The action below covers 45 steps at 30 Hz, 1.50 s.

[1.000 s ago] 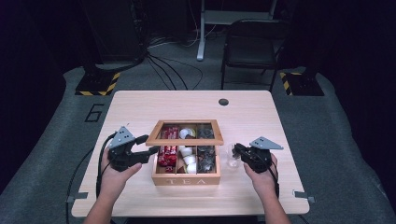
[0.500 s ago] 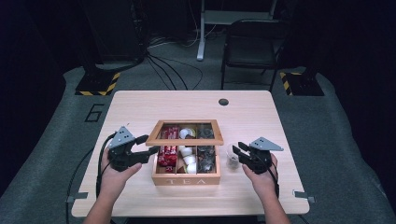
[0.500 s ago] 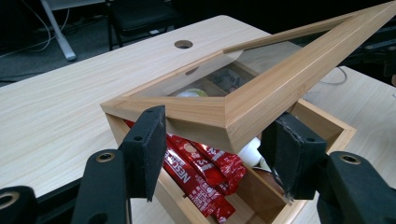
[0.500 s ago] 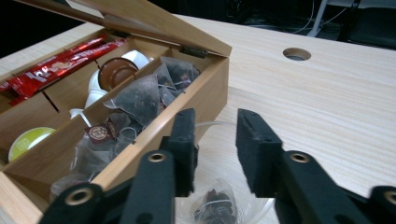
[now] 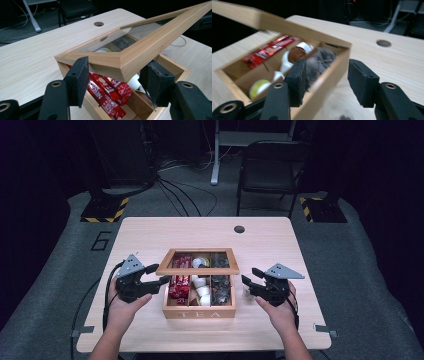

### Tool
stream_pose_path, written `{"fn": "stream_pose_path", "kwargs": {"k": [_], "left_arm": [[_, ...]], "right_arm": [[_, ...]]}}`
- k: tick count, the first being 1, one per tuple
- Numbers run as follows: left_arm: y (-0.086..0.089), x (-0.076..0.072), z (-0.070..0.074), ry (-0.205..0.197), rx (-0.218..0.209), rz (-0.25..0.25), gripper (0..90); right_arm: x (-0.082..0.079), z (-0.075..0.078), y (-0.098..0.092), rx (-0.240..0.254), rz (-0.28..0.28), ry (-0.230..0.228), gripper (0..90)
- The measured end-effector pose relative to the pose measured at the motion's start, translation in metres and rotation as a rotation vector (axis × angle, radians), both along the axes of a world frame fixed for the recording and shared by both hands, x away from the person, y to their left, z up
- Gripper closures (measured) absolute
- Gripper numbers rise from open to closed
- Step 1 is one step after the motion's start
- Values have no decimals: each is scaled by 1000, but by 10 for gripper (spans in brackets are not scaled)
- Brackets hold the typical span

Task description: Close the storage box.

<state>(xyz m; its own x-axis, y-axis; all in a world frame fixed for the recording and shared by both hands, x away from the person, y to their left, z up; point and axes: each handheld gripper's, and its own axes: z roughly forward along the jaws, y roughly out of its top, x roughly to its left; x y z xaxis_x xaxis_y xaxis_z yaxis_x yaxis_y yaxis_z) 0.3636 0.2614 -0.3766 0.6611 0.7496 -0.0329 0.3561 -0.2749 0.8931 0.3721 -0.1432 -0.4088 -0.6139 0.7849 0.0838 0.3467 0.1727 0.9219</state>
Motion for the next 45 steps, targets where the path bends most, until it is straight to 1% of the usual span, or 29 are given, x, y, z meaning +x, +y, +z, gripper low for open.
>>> {"fn": "stream_pose_path", "kwargs": {"k": [4,7,12,17,19,20,24,27,30,31,32,34,36,38,43,45], "left_arm": [[0,-1,0,8,3,-4,412],[1,0,-1,5,1,-5,412],[0,-1,-1,3,3,0,412],[1,-1,-1,7,0,-5,412],[0,-1,-1,10,-5,-3,412],[0,-1,-1,7,-8,-1,412],[0,0,-1,6,-8,-1,412],[0,0,-1,9,-11,1,411],[0,1,3,24,0,1,411],[-1,1,5,25,-2,10,409],[-2,1,7,19,10,11,409],[-3,1,9,16,19,15,406],[-3,2,10,21,22,14,406],[-3,2,10,21,22,12,406],[-2,2,11,31,49,-6,407],[-3,2,11,27,47,-6,407]], "right_arm": [[-4,11,9,1,47,-20,455],[-6,17,16,-6,74,-37,453],[-7,22,25,-20,91,-45,452],[-8,24,29,-36,106,-62,438],[-10,26,31,-44,104,-66,433],[-11,27,32,-50,111,-72,431],[-11,28,35,-53,114,-75,423],[-11,28,37,-61,104,-79,410],[-11,28,38,-55,98,-78,409],[-10,28,38,-48,94,-78,409],[-9,29,38,-41,96,-76,409],[-7,31,37,-33,94,-63,410],[-5,33,37,-32,95,-53,410],[-5,34,37,-41,98,-51,411],[-7,34,38,-52,98,-46,413],[-8,34,38,-48,94,-45,414]]}}
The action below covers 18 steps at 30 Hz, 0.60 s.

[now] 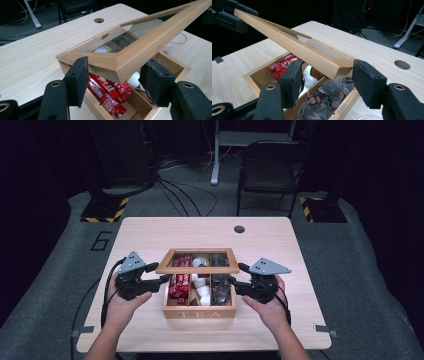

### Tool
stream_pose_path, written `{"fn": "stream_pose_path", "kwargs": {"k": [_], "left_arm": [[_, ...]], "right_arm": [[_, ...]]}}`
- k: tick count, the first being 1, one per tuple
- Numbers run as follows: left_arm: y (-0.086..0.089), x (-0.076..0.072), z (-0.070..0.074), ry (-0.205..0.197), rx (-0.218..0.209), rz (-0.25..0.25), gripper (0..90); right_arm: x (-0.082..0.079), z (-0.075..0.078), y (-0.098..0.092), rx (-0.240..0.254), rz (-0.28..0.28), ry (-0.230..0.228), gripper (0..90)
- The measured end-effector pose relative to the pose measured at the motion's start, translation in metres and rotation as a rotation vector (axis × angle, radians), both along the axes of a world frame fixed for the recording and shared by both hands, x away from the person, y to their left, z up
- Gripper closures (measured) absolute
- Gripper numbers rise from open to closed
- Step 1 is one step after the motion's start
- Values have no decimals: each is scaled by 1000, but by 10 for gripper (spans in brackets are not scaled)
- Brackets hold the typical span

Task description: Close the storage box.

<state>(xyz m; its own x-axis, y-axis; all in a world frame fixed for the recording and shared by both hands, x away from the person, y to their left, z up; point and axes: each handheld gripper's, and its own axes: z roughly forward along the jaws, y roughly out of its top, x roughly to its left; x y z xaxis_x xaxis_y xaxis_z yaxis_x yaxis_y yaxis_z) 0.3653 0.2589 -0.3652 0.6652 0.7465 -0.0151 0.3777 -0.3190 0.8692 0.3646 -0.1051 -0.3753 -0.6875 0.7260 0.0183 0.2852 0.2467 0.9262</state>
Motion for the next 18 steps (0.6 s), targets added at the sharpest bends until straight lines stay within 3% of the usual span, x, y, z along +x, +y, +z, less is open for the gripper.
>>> {"fn": "stream_pose_path", "kwargs": {"k": [18], "left_arm": [[1,-3,-5,-2,-13,-5,404]], "right_arm": [[-2,-3,-3,9,8,18,423]]}}
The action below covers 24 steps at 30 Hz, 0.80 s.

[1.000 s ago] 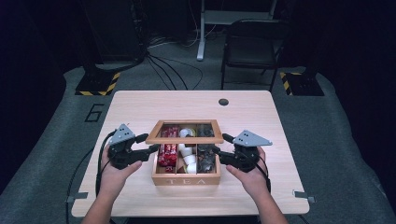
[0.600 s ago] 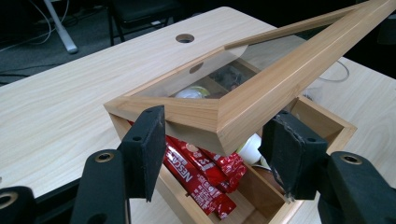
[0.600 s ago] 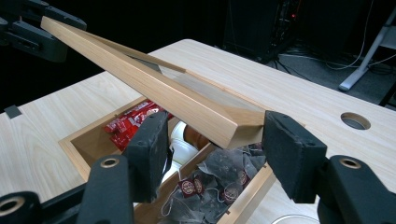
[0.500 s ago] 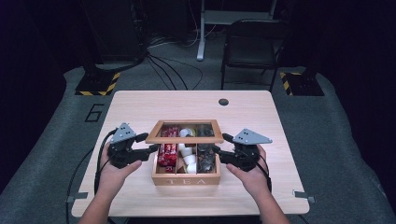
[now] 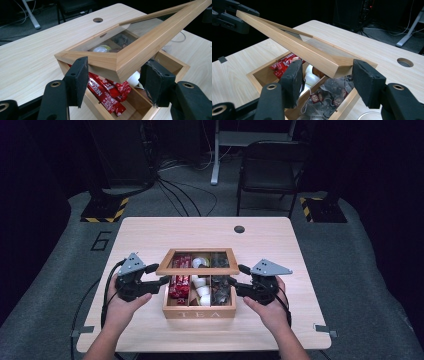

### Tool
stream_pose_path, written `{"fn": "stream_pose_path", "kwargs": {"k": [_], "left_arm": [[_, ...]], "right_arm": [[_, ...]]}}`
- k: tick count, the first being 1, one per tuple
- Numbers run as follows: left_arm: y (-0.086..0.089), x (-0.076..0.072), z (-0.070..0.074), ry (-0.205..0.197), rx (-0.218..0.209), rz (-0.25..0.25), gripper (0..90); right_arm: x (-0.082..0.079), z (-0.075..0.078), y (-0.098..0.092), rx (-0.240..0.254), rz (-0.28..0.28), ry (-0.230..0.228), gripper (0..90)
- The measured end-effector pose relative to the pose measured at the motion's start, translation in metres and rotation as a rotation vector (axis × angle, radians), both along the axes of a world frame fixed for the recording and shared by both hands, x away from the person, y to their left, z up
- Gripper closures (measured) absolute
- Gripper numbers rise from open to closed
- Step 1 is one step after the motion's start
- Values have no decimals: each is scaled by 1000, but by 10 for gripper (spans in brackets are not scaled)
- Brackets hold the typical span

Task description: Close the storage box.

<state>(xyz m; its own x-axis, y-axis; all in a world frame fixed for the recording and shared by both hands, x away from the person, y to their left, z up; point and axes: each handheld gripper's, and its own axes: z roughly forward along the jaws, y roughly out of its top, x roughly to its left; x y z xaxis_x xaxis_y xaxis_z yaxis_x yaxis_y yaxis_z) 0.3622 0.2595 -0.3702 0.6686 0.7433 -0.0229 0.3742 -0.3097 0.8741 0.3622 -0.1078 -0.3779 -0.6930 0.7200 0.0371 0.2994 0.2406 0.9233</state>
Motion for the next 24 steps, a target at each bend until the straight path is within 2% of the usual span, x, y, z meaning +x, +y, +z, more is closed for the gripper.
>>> {"fn": "stream_pose_path", "kwargs": {"k": [6,11,15,18,20,24], "left_arm": [[3,-3,-3,8,-10,-18,405],[3,-7,-6,-5,-7,-20,405],[1,-11,-9,-5,26,-24,404],[2,-11,-13,-18,-2,-15,404],[3,-12,-13,-3,-15,-15,403],[3,-12,-14,-6,-6,-16,402]], "right_arm": [[-2,-2,0,-7,4,6,423],[-4,-5,-1,-13,11,5,422],[-7,-6,-4,32,17,5,454],[-6,-7,-4,39,20,10,443],[-6,-9,-4,30,21,10,443],[-8,-13,-5,14,25,16,446]]}}
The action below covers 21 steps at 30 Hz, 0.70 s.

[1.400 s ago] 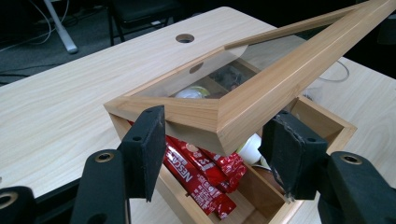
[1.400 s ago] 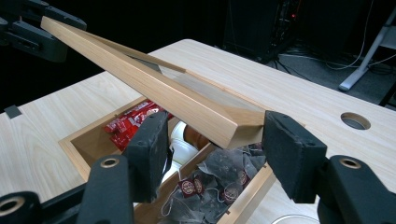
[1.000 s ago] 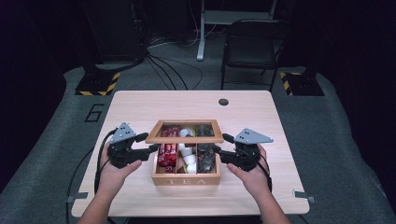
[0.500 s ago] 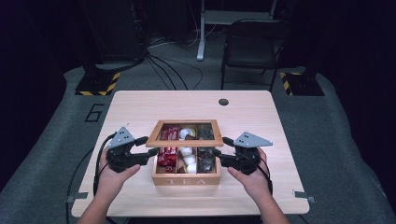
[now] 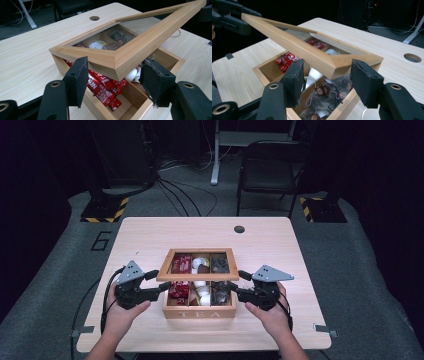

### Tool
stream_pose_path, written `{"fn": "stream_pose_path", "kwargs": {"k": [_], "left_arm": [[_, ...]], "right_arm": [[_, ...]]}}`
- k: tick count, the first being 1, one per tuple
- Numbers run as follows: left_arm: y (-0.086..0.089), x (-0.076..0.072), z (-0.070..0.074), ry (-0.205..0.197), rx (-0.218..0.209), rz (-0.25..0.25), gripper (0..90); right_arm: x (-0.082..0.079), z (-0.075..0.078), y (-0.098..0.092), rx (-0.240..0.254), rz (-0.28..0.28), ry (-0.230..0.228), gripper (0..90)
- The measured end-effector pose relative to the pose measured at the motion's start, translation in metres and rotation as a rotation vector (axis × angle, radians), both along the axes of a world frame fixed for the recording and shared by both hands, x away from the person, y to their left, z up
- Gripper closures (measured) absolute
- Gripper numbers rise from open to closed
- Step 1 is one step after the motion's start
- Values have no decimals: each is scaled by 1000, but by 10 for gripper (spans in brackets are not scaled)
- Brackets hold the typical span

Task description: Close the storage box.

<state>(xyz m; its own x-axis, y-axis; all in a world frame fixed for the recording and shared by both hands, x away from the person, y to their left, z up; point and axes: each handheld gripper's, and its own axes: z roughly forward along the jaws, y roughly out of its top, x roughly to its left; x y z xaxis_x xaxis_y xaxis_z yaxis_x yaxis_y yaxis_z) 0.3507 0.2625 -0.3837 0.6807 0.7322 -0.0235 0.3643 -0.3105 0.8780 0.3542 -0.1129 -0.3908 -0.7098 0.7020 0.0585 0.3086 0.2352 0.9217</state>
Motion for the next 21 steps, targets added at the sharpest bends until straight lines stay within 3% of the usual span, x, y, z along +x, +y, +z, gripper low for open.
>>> {"fn": "stream_pose_path", "kwargs": {"k": [21], "left_arm": [[0,-9,-15,5,11,-6,402]], "right_arm": [[-5,-14,-1,-74,6,-4,513]]}}
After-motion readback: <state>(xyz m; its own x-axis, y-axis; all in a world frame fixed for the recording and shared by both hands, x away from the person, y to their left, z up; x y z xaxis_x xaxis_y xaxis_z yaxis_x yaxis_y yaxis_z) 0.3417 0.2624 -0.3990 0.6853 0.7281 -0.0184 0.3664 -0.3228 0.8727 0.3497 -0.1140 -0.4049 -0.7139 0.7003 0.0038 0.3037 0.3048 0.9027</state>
